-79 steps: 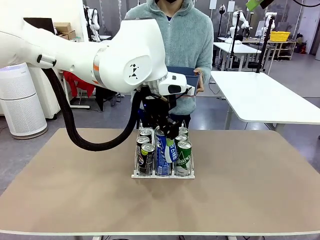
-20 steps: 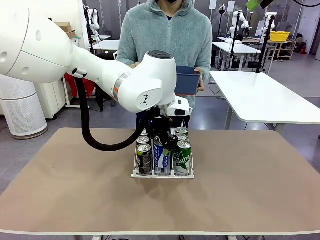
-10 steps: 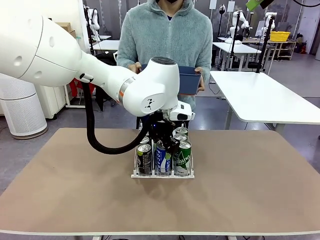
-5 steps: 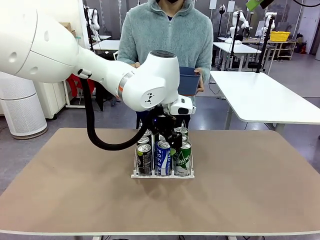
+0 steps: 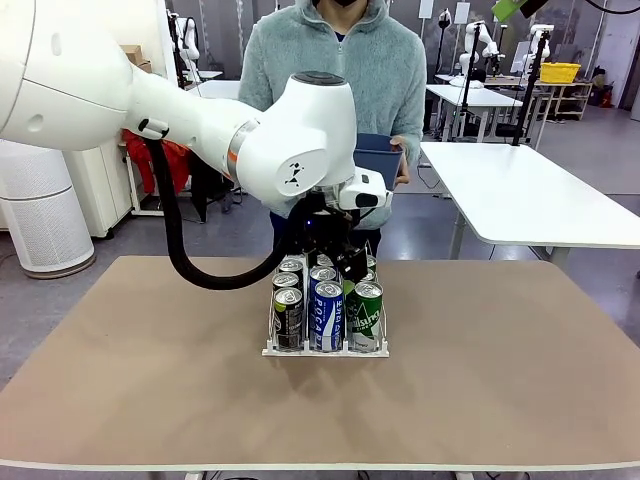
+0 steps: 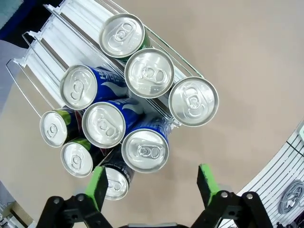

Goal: Fill the beverage cans into the dispenser.
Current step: Place the picked Ionic drink in the line of the Automatic Can Dispenser with the same cans.

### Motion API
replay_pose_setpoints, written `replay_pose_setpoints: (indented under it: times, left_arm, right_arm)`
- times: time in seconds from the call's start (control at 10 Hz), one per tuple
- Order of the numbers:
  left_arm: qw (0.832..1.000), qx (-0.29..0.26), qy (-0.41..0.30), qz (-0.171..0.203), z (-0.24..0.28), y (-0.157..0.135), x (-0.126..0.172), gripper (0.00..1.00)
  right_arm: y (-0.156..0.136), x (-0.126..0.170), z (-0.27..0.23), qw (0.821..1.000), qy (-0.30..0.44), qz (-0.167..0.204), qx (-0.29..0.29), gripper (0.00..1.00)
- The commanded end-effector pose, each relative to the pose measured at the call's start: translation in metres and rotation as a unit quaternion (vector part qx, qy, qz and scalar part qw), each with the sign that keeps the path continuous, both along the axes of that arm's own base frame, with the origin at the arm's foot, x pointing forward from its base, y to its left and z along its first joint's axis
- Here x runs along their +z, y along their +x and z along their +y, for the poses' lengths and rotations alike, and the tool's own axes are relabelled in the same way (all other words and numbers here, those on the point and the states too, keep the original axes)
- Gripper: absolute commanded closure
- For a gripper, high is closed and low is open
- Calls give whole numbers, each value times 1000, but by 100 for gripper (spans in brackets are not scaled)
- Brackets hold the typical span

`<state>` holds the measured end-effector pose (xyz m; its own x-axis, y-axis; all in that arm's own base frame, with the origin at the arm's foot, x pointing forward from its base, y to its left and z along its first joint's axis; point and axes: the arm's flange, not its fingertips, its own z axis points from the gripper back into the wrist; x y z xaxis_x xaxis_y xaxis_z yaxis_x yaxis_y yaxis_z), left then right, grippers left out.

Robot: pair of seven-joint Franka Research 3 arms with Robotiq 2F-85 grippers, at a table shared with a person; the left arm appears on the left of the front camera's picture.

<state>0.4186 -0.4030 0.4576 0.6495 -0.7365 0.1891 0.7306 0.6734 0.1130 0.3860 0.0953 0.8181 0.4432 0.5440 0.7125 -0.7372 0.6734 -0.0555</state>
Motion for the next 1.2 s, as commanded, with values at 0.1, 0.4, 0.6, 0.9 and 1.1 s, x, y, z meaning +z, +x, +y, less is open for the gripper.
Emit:
replay_pose_setpoints:
  times: [0.1, 0.4, 0.6, 0.9, 1.1]
  left_arm:
    - [1000, -4, 6, 3, -1, 3, -11, 0]
    - [1000, -1, 5, 10, -1, 3, -13, 0]
    - [999, -20, -22, 45, 18, -5, 23, 0]
    - [995, -72, -42, 46, 71, -20, 83, 0]
    - [994, -80, -62, 37, 108, -34, 121, 0]
  right_arm:
    - [-1, -1, -1, 1000, 0, 4, 1, 0]
    - [-1, -1, -1, 1000, 0, 4, 1, 0]
    - [-1, -1, -1, 1000, 0, 4, 1, 0]
    - [-1, -1, -1, 1000, 0, 4, 1, 0]
    - [-1, -1, -1, 1000, 0, 4, 1, 0]
